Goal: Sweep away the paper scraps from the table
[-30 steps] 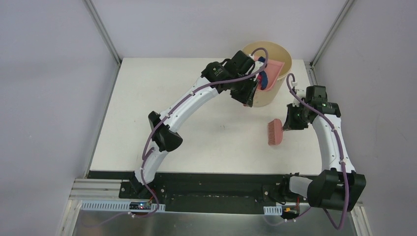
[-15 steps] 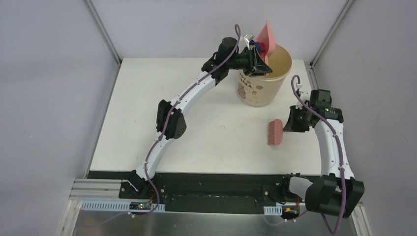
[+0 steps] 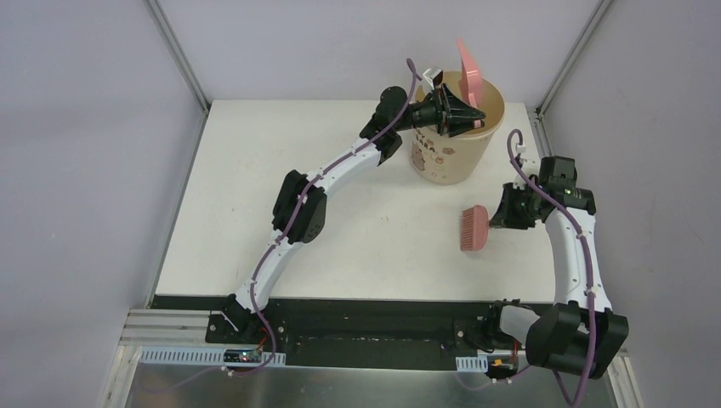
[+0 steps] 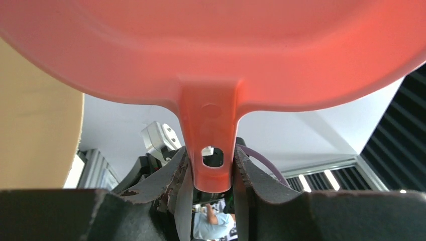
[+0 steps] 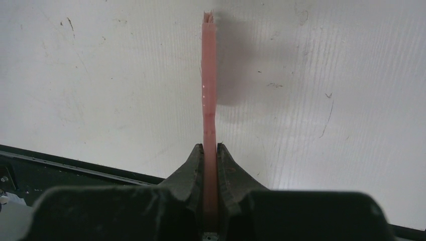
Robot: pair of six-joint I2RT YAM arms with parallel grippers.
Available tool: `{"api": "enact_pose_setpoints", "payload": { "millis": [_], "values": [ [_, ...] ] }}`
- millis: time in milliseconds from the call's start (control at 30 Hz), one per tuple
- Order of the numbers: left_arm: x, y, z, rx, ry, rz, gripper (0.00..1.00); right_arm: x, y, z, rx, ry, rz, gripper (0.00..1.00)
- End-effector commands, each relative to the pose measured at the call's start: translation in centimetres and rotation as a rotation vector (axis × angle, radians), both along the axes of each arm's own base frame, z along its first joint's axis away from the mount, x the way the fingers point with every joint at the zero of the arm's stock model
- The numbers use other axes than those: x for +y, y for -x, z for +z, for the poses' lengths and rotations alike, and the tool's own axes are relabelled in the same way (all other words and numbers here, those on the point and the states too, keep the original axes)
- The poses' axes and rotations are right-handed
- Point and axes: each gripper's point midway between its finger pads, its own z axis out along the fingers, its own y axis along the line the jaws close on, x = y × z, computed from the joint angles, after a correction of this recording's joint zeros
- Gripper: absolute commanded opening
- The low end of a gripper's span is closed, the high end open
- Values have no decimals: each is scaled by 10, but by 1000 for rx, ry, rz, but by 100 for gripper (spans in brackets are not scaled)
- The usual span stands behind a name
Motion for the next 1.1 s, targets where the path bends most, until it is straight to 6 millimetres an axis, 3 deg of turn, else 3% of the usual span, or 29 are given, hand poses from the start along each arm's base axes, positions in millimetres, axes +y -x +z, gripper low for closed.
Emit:
{"api": "enact_pose_setpoints", "payload": {
  "millis": [0,133,667,800,933,1067],
  "values": [
    [24,35,85,-82,199,-46,0,3,-8,12,-69,-32,-9,0],
    [26,40,93,-104,207,-50,0,2,-8,14,-77,-33,-13,0],
    [37,48,93,-145,167,-92,0,5,-7,16,-86,-48,-6,0],
    [66,57,122,-174,224,-116,0,5,-6,18,-88,-49,-1,0],
    [104,58,139,-253,152,-69,0,7,-5,20,-103,-54,15,0],
    [121,73,102,-362,-128,-17,0,9,-9,29,-129,-64,26,0]
  ]
}}
